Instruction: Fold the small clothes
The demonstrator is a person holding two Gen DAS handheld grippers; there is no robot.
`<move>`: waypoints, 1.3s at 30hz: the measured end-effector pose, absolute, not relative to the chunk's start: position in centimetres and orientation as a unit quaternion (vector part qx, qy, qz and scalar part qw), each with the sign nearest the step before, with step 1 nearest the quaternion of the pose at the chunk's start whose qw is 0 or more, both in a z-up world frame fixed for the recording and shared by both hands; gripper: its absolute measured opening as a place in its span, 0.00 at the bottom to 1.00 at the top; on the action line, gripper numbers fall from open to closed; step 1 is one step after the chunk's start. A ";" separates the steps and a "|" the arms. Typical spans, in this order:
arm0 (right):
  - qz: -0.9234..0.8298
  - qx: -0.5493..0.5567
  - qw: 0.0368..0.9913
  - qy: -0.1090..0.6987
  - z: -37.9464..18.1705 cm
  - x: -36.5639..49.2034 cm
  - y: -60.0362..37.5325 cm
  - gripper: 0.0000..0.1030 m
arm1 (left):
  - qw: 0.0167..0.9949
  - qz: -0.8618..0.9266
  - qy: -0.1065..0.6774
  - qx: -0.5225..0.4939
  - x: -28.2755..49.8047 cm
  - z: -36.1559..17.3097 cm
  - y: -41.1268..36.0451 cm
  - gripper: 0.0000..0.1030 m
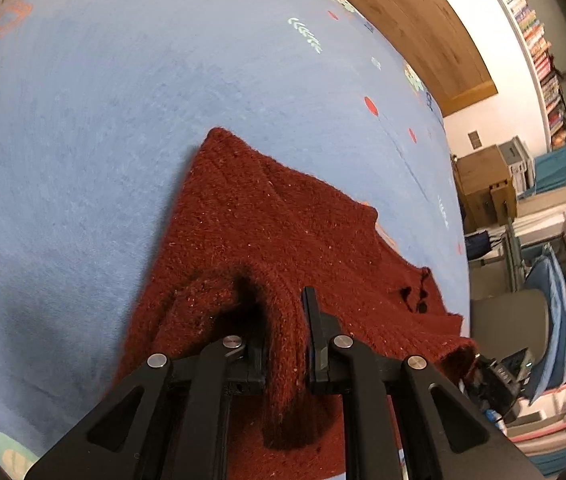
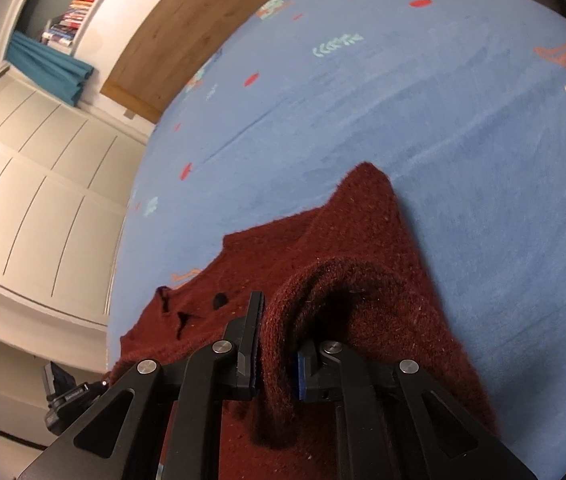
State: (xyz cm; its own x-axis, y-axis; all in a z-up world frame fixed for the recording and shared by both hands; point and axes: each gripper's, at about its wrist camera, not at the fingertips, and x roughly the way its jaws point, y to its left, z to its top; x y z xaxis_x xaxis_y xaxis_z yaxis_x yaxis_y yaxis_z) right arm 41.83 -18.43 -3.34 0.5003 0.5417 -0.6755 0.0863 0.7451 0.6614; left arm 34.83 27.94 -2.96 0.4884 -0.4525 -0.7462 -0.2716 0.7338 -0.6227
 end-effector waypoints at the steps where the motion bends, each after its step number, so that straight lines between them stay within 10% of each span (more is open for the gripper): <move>1: 0.140 0.330 0.801 0.480 -3.5 41.9 -18.5 0.17 | 0.782 -0.058 0.502 -0.366 34.9 -3.0 28.1 0.13; 12: 0.130 0.366 0.799 0.459 -2.1 41.9 -20.5 0.41 | 0.772 -0.065 0.487 -0.402 34.5 -1.2 30.3 0.32; 16: 0.122 0.370 0.809 0.441 -0.7 41.7 -21.6 0.46 | 0.789 -0.054 0.470 -0.392 33.9 0.6 30.8 0.52; 39: 0.125 0.092 0.853 0.499 -3.4 42.9 -14.0 0.45 | 0.852 -0.018 0.507 -0.127 35.5 -3.5 21.3 0.52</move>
State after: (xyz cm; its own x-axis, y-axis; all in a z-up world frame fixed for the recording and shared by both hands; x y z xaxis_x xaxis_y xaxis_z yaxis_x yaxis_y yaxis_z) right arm 42.90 -14.00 -3.45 0.4712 0.3050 -0.8276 -0.1205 0.9518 0.2822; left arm 35.52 21.33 -3.51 0.4853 -0.1592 -0.8597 -0.0979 0.9672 -0.2344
